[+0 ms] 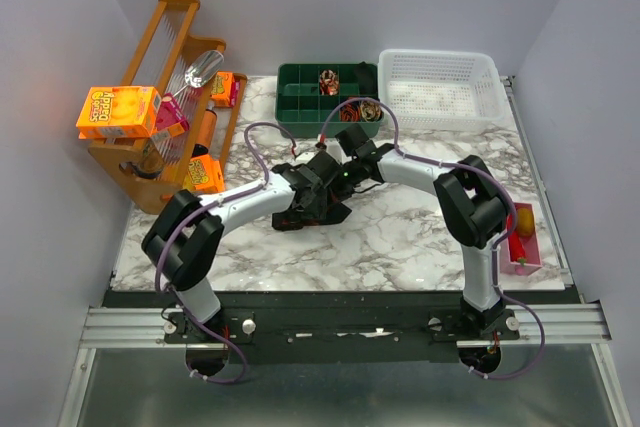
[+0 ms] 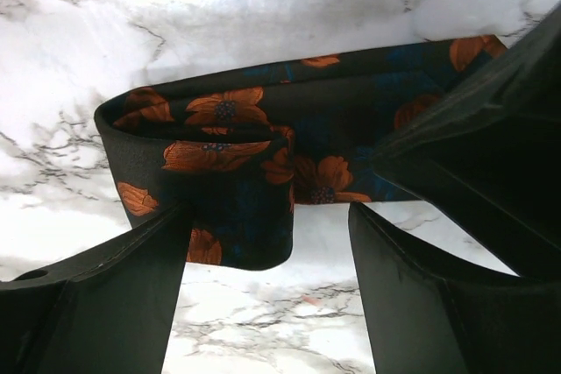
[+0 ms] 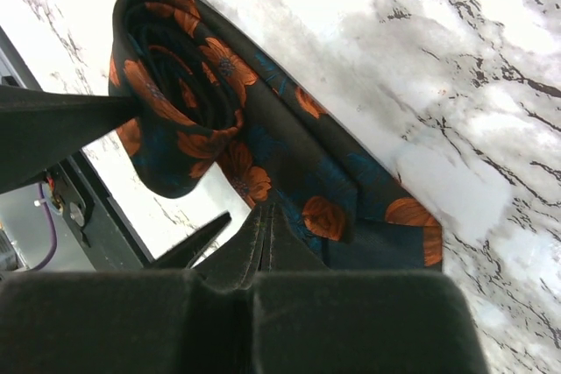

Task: Roll the ties
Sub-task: Roll the tie at the center of the board.

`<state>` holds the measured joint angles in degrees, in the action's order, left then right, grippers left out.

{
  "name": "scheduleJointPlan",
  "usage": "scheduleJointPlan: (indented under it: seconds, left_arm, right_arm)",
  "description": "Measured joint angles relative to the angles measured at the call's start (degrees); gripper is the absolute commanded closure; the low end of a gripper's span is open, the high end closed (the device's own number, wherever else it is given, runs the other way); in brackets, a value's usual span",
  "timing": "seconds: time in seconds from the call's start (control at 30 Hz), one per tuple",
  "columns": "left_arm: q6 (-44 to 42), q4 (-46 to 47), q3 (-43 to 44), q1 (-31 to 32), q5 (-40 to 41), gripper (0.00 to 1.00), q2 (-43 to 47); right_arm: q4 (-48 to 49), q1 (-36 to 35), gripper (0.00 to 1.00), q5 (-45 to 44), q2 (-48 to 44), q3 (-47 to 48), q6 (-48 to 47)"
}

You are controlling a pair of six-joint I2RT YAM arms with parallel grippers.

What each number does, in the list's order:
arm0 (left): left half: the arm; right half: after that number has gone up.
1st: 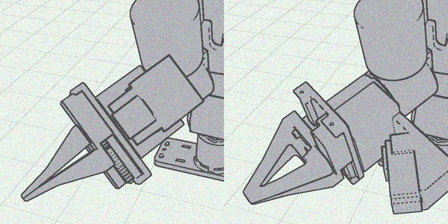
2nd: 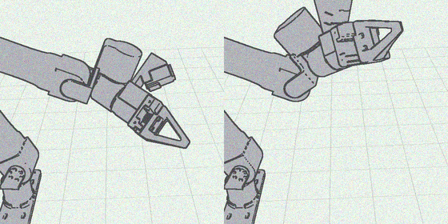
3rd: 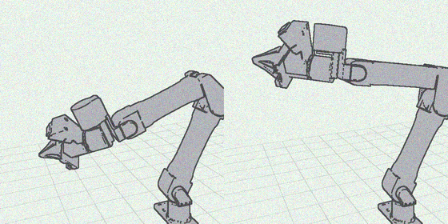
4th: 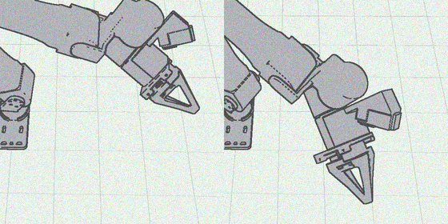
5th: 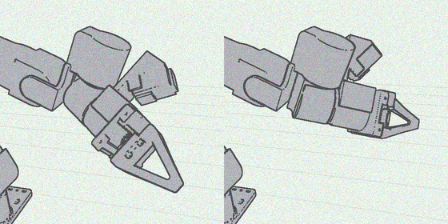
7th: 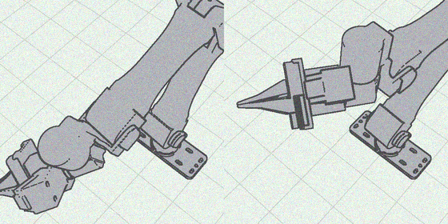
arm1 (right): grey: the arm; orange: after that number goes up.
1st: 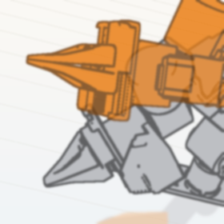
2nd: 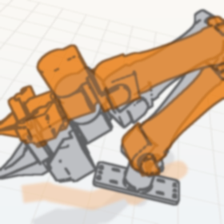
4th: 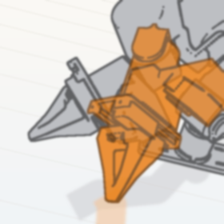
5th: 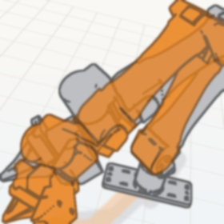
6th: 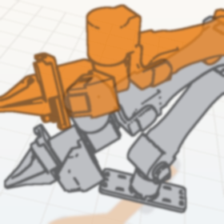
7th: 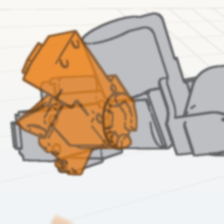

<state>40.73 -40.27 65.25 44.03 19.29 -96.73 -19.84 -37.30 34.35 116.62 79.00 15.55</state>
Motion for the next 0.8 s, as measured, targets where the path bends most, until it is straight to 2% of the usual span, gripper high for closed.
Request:
scheduleJointPlan:
  seconds: [0.13,0.3,0.53,0.63,0.8]
  left_arm:
    - [0.0,1.8,-1.1,-0.2,-1.4,0.14,1.7]
    - [0.0,4.5,-4.5,-2.2,-4.0,0.1,8.7]
    - [-0.4,10.2,-13.4,-12.5,-10.6,0.08,21.2]
    - [-0.3,12.9,-18.5,-17.5,-14.4,0.08,23.1]
    - [0.1,17.8,-25.3,-21.5,-21.3,0.08,23.3]
  right_arm:
    - [0.0,0.0,1.0,0.0,0.0,0.0,-0.2]
    - [0.0,0.0,1.0,0.0,-0.1,0.0,-0.4]
    - [-0.3,-0.4,1.0,-0.3,-0.1,0.6,-0.7]
    - [-0.8,-1.0,1.0,-0.9,0.1,1.4,-1.1]
    - [-0.9,-2.5,1.0,-2.4,1.5,1.8,-1.6]
